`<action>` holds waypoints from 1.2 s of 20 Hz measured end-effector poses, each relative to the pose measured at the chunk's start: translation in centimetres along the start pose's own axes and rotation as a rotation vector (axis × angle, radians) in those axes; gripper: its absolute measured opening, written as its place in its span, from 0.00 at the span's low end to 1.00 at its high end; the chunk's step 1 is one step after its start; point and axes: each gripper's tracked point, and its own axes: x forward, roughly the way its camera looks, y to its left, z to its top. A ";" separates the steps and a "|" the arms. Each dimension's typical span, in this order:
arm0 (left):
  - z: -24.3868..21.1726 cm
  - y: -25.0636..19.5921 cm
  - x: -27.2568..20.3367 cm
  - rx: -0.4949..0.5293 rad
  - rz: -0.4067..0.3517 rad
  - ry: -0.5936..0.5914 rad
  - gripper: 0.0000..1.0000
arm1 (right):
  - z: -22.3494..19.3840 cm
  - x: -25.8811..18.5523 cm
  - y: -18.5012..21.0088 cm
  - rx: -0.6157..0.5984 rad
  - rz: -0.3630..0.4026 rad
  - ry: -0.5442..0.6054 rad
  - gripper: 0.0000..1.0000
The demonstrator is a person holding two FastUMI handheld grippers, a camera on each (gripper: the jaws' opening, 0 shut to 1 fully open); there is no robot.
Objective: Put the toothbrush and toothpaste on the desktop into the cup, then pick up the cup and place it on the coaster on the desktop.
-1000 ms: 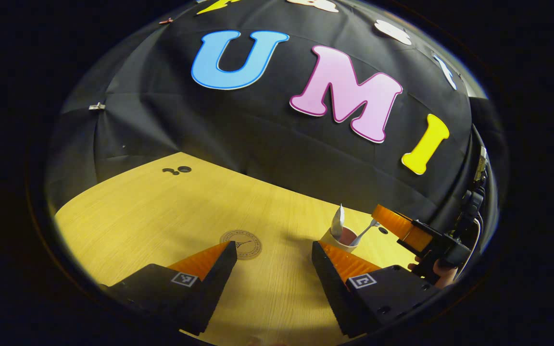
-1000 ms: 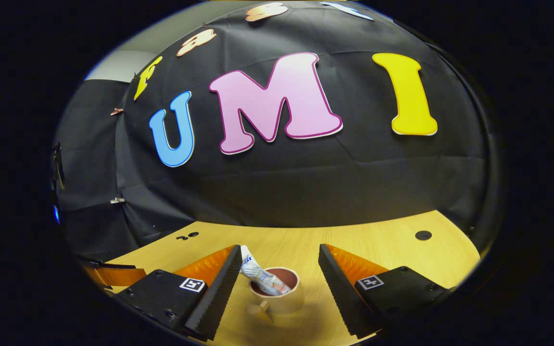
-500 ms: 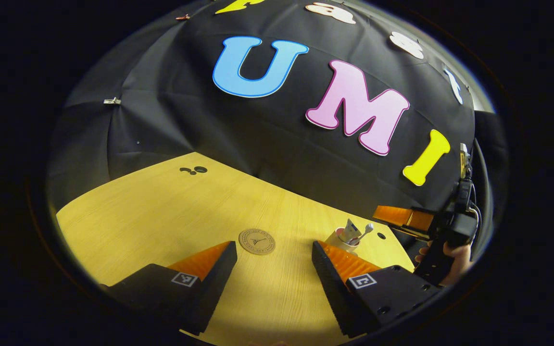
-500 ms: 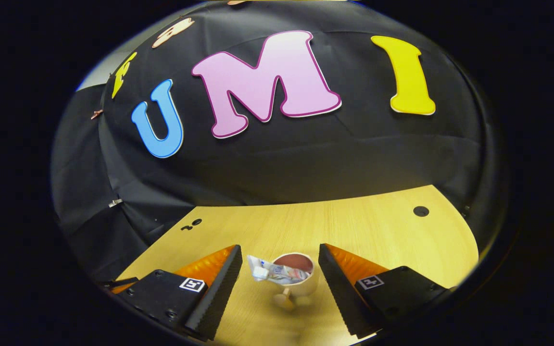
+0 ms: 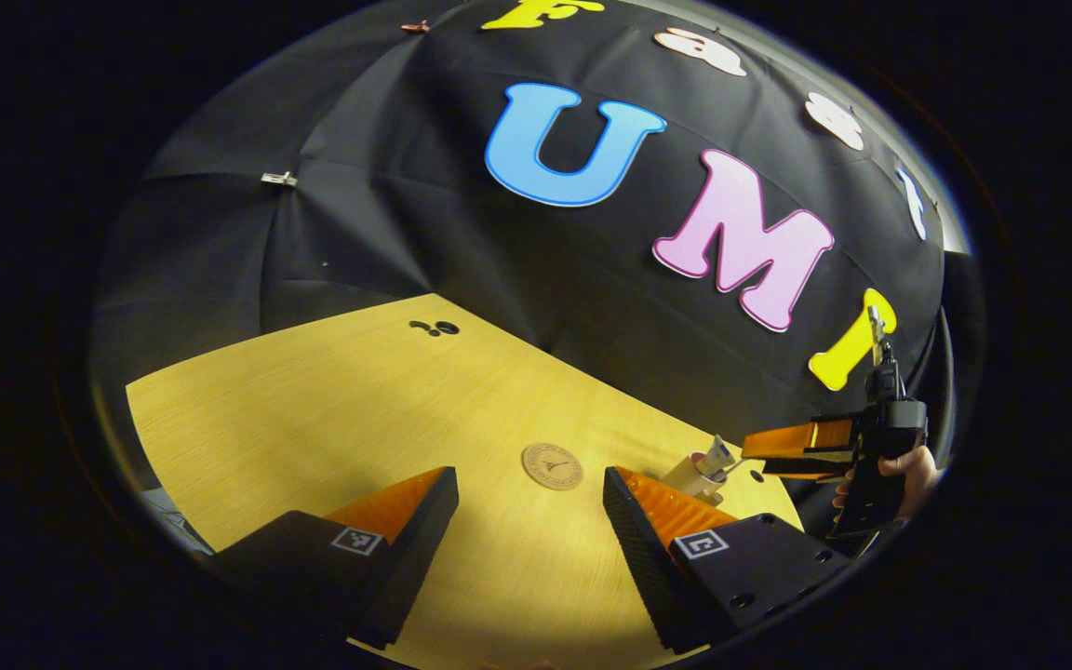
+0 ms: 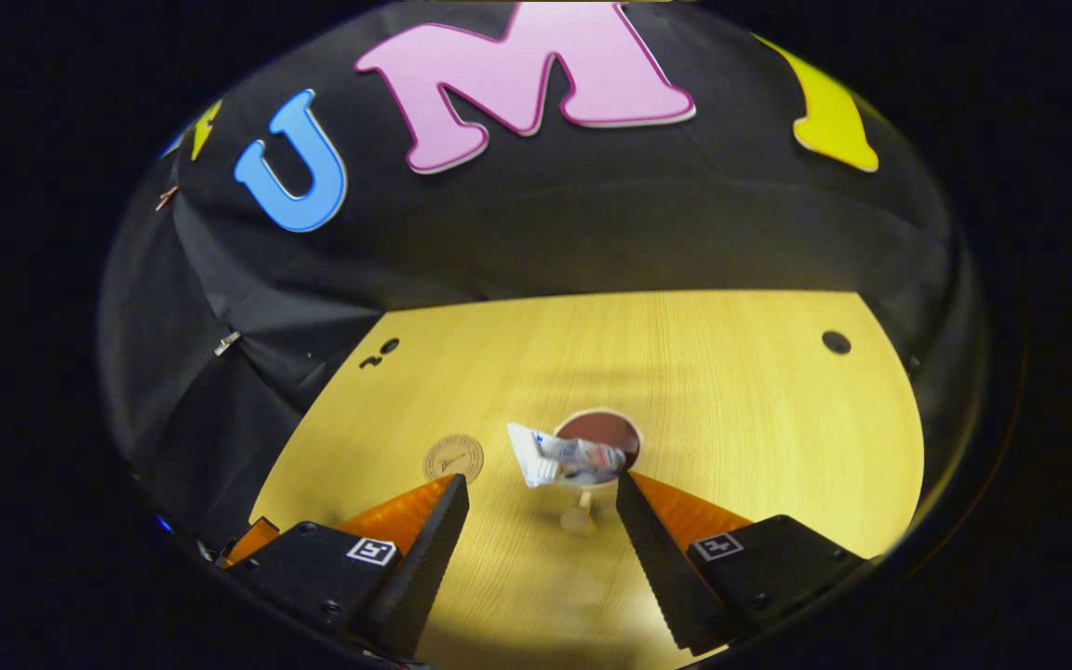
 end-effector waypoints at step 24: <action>-3.5 5.2 -0.3 0.034 0.061 0.148 0.98 | -8.3 11.1 -3.3 0.079 -0.166 0.491 0.72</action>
